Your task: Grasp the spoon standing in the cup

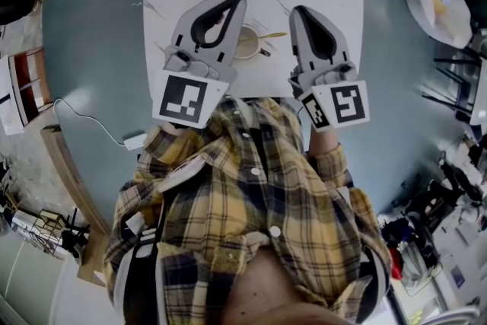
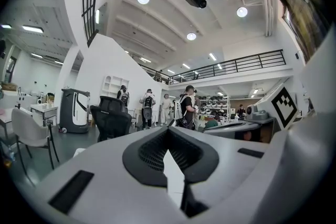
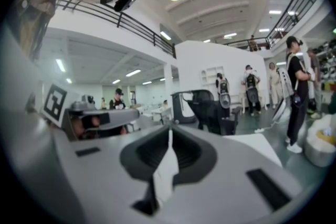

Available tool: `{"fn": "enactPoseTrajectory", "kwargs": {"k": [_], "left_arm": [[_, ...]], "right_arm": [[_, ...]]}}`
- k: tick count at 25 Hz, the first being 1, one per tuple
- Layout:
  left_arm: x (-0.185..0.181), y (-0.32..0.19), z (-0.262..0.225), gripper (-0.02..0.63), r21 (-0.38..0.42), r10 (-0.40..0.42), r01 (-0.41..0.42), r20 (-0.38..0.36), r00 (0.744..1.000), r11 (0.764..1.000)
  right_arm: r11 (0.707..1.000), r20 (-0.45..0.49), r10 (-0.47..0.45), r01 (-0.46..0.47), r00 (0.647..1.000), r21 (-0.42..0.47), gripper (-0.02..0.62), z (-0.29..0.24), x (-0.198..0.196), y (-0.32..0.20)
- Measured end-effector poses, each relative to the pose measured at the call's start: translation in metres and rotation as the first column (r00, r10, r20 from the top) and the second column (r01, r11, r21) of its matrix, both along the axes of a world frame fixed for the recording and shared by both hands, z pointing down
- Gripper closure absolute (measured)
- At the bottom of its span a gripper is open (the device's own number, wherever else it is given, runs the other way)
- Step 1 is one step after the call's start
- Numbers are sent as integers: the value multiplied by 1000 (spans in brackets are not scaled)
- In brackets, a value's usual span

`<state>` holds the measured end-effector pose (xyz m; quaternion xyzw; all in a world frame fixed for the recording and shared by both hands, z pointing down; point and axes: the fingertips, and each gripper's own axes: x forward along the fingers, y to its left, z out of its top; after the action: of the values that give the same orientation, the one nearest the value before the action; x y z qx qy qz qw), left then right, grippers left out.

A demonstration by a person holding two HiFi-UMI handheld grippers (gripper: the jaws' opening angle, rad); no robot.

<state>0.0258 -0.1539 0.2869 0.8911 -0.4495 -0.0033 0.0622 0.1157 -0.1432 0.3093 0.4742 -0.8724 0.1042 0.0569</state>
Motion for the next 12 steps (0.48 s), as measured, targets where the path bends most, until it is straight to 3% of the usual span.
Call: {"fn": "enactPoseTrajectory", "kwargs": {"k": [12], "left_arm": [[7,4,19,592,-43,10,-9,18,1000,999]], "right_arm": [[997,17,-31,32,999,-68,558,23,1,9]]}}
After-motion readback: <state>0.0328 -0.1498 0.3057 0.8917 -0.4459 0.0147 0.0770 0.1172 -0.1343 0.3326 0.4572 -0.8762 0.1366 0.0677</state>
